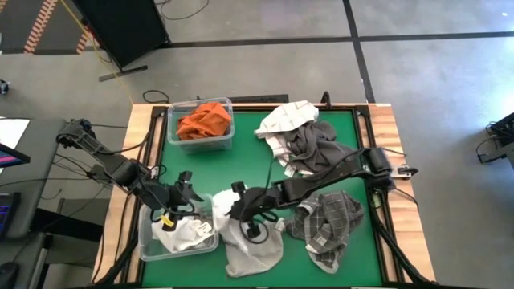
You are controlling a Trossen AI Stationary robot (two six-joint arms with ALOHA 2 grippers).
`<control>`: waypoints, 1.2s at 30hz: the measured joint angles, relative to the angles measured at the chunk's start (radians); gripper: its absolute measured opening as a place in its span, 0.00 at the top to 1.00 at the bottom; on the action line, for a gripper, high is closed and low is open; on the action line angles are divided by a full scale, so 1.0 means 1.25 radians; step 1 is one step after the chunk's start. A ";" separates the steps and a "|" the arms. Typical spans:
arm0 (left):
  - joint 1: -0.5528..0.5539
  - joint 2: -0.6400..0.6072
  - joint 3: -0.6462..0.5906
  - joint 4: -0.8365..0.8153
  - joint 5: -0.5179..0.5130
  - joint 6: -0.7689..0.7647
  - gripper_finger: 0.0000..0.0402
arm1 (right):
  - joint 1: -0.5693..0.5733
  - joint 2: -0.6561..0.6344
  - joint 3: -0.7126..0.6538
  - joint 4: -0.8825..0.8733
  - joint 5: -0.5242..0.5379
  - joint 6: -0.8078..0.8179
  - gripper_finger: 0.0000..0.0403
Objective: Sort towels by color in basket
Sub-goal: Put the white towel into the bottom transparent bin
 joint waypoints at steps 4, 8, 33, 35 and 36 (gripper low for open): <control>0.000 -0.002 0.000 -0.044 -0.083 -0.002 0.52 | 0.013 -0.066 0.000 0.057 0.000 -0.054 0.94; 0.000 -0.002 0.000 -0.088 -0.127 -0.015 0.52 | 0.019 -0.090 0.001 0.168 -0.043 -0.108 0.94; 0.001 -0.002 0.000 -0.305 -0.227 -0.175 0.52 | -0.068 0.060 0.142 0.465 -0.268 -0.224 0.94; 0.000 -0.002 0.000 -0.308 -0.227 -0.179 0.52 | -0.073 0.109 0.170 0.462 -0.269 -0.211 0.92; 0.000 -0.002 0.000 -0.312 -0.227 -0.183 0.52 | -0.075 0.128 0.184 0.465 -0.269 -0.208 0.92</control>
